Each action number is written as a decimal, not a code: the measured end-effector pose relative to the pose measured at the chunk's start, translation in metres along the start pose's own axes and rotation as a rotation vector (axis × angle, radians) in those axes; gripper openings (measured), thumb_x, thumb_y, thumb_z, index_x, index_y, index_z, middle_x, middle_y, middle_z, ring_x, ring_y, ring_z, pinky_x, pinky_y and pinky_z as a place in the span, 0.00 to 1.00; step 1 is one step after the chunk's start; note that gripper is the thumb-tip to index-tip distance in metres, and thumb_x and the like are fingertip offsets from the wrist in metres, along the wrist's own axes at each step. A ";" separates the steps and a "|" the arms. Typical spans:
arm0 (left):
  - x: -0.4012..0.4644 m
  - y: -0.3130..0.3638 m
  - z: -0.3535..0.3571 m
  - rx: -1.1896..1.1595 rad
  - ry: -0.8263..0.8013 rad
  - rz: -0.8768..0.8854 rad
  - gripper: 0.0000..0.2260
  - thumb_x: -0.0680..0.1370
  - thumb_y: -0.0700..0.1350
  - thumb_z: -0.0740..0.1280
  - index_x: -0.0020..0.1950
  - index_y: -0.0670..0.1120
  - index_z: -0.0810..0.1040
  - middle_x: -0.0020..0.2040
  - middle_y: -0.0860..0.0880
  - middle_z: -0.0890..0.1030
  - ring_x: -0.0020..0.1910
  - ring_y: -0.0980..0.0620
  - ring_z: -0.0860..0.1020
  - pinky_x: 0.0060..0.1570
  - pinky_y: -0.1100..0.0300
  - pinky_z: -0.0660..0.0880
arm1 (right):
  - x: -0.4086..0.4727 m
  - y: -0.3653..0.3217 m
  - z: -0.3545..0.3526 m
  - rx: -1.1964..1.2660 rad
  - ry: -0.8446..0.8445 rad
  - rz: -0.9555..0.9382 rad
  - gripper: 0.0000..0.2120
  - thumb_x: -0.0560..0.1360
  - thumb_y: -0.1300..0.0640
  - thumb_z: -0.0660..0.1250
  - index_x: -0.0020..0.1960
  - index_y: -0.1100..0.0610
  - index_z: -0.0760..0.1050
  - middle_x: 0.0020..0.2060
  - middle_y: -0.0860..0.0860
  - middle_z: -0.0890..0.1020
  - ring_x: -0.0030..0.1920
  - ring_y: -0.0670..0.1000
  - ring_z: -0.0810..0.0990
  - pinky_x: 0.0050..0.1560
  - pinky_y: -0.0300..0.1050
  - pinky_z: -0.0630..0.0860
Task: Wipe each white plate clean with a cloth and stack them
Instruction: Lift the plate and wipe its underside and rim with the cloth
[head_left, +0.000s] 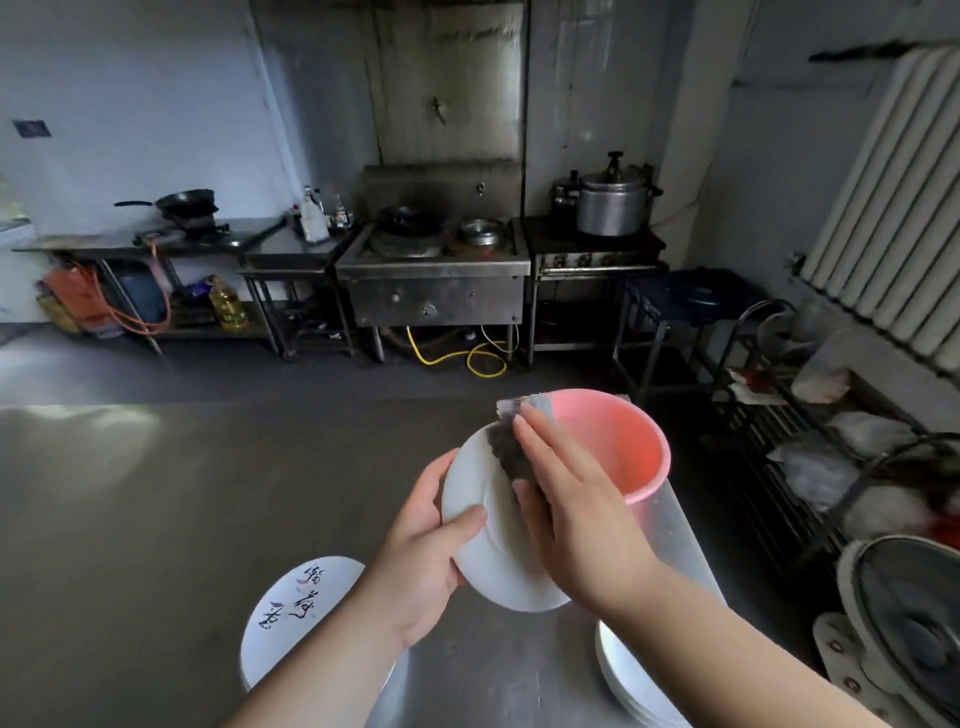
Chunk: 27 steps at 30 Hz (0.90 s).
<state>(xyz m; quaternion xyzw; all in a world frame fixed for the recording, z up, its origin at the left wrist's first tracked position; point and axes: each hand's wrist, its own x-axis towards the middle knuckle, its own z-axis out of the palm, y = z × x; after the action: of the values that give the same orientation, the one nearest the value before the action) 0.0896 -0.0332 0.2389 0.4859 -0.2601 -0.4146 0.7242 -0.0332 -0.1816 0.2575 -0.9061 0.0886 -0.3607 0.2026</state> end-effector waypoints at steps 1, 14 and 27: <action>0.000 0.001 0.002 -0.019 -0.009 0.012 0.27 0.78 0.38 0.70 0.76 0.54 0.73 0.72 0.44 0.79 0.71 0.42 0.78 0.63 0.50 0.80 | -0.003 -0.004 0.003 -0.018 -0.061 -0.015 0.26 0.86 0.55 0.62 0.81 0.62 0.64 0.83 0.53 0.61 0.83 0.54 0.60 0.81 0.53 0.60; -0.008 0.002 0.009 -0.030 0.008 0.002 0.23 0.80 0.42 0.70 0.73 0.60 0.74 0.71 0.47 0.81 0.68 0.43 0.81 0.53 0.50 0.82 | -0.029 -0.003 -0.003 -0.252 -0.284 -0.075 0.40 0.84 0.34 0.54 0.85 0.58 0.49 0.86 0.49 0.45 0.85 0.58 0.43 0.82 0.64 0.52; -0.014 0.011 0.007 -0.111 0.009 0.058 0.24 0.81 0.40 0.67 0.76 0.57 0.73 0.73 0.45 0.79 0.70 0.40 0.79 0.56 0.45 0.81 | -0.022 -0.009 -0.019 -0.400 -0.210 -0.054 0.39 0.84 0.33 0.51 0.85 0.57 0.52 0.85 0.50 0.50 0.85 0.60 0.46 0.82 0.65 0.53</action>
<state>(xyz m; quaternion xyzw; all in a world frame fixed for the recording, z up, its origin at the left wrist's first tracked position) 0.0800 -0.0227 0.2519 0.4392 -0.2476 -0.4051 0.7627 -0.0619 -0.1731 0.2605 -0.9628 0.1127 -0.2448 0.0172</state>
